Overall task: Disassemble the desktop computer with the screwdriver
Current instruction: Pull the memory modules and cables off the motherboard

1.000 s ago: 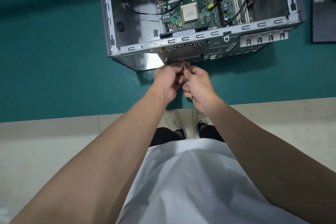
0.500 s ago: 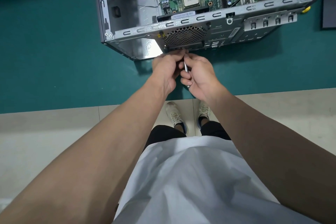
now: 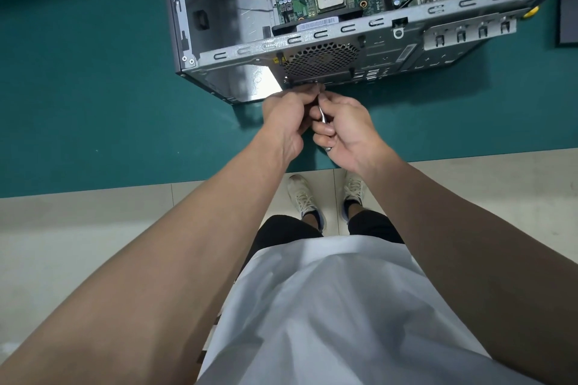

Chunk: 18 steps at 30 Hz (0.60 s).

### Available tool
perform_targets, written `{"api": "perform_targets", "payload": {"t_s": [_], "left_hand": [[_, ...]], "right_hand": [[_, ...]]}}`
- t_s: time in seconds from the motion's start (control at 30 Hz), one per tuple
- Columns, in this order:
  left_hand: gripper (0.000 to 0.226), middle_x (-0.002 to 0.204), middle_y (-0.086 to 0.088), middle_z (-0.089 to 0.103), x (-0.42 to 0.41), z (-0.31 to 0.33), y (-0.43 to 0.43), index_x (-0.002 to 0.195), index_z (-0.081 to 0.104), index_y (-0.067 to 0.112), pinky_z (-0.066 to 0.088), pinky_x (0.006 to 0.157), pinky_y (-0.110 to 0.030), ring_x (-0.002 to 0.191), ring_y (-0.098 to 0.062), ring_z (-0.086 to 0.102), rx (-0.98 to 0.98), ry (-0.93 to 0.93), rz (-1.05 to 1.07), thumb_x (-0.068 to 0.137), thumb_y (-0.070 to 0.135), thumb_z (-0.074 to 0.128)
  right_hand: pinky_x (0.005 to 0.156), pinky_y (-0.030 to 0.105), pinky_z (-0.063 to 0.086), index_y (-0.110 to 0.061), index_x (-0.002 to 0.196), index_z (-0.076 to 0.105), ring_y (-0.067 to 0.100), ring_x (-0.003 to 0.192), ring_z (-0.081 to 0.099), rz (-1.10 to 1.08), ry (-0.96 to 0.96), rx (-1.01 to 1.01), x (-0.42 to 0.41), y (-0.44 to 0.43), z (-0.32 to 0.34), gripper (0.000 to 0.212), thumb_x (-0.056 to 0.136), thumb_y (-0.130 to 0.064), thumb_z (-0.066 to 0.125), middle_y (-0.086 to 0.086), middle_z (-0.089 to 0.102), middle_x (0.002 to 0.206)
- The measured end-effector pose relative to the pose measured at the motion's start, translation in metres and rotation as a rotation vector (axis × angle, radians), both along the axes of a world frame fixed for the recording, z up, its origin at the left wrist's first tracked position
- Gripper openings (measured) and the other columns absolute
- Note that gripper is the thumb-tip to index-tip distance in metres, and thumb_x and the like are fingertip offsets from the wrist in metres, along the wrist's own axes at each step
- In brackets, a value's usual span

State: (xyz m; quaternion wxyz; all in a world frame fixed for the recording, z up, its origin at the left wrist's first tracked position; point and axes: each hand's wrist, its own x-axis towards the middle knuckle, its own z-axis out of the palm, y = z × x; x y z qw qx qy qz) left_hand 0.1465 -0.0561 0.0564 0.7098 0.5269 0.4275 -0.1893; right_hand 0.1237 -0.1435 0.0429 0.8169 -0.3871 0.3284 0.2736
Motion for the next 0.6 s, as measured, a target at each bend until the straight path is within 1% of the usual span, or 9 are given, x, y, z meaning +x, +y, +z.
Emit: {"api": "perform_targets", "payload": {"t_s": [0.1,0.17,0.2,0.27,0.33,0.43,0.53,0.6], "left_hand": [[0.011,0.078,-0.012,0.066,0.0,0.001,0.001,0.093,0.068,-0.003,0.048,0.067,-0.035,0.059,-0.02,0.052,0.007,0.015,-0.004,0.086,-0.005,0.059],[0.007,0.074,-0.012,0.064,0.0,0.002,0.001,0.087,0.068,-0.002,0.047,0.071,-0.038,0.061,-0.022,0.051,0.015,0.021,-0.007,0.085,-0.004,0.062],[0.005,0.07,-0.012,0.063,0.001,0.003,0.001,0.084,0.068,-0.002,0.047,0.07,-0.039,0.06,-0.023,0.051,0.017,0.023,-0.009,0.084,-0.004,0.064],[0.002,0.057,-0.01,0.059,0.001,0.005,0.001,0.083,0.068,-0.002,0.049,0.063,-0.038,0.057,-0.025,0.049,0.019,0.033,-0.02,0.083,-0.002,0.066],[0.004,0.05,-0.008,0.053,0.001,0.006,0.001,0.086,0.068,-0.003,0.048,0.053,-0.034,0.047,-0.023,0.048,0.03,0.044,-0.038,0.082,0.0,0.068],[0.011,0.059,-0.011,0.056,0.002,0.006,0.004,0.092,0.07,-0.004,0.042,0.04,-0.025,0.035,-0.018,0.044,0.089,0.049,-0.079,0.082,0.002,0.069],[0.011,0.056,-0.009,0.059,0.003,0.006,0.004,0.091,0.071,-0.003,0.036,0.037,-0.022,0.035,-0.016,0.04,0.118,0.059,-0.101,0.083,0.004,0.069],[0.013,0.054,-0.008,0.06,0.004,0.004,0.005,0.093,0.071,-0.004,0.037,0.037,-0.022,0.035,-0.014,0.041,0.1,0.067,-0.086,0.083,0.004,0.069]], "right_hand": [[0.041,0.021,0.008,-0.012,0.085,0.051,0.005,0.04,0.023,-0.013,0.026,0.095,0.001,-0.003,-0.002,0.022,0.102,-0.006,0.037,0.001,0.041,0.062],[0.04,0.021,0.009,-0.011,0.083,0.05,0.005,0.04,0.023,-0.013,0.028,0.117,0.002,-0.002,-0.003,0.023,0.102,-0.007,0.037,0.001,0.042,0.061],[0.039,0.02,0.01,-0.011,0.082,0.049,0.005,0.04,0.023,-0.017,0.029,0.124,0.002,-0.001,-0.004,0.023,0.101,-0.007,0.037,0.001,0.042,0.06],[0.038,0.019,0.011,-0.011,0.082,0.049,0.005,0.039,0.024,-0.044,0.037,0.151,0.002,0.0,-0.005,0.024,0.101,-0.006,0.037,0.0,0.042,0.06],[0.037,0.019,0.013,-0.009,0.086,0.051,0.005,0.04,0.026,-0.063,0.042,0.162,0.002,0.001,-0.005,0.021,0.101,-0.006,0.037,0.001,0.044,0.062],[0.041,0.02,0.021,-0.002,0.094,0.055,0.008,0.046,0.034,-0.051,0.032,0.16,-0.001,0.002,0.0,0.016,0.1,-0.003,0.04,0.005,0.049,0.065],[0.046,0.021,0.028,0.004,0.095,0.054,0.011,0.054,0.038,-0.051,0.02,0.203,-0.002,0.0,0.006,0.017,0.097,0.006,0.037,0.008,0.047,0.068],[0.044,0.021,0.028,0.005,0.089,0.054,0.01,0.053,0.039,-0.03,0.003,0.138,0.002,0.0,0.009,0.02,0.098,0.007,0.035,0.008,0.047,0.066]]}}
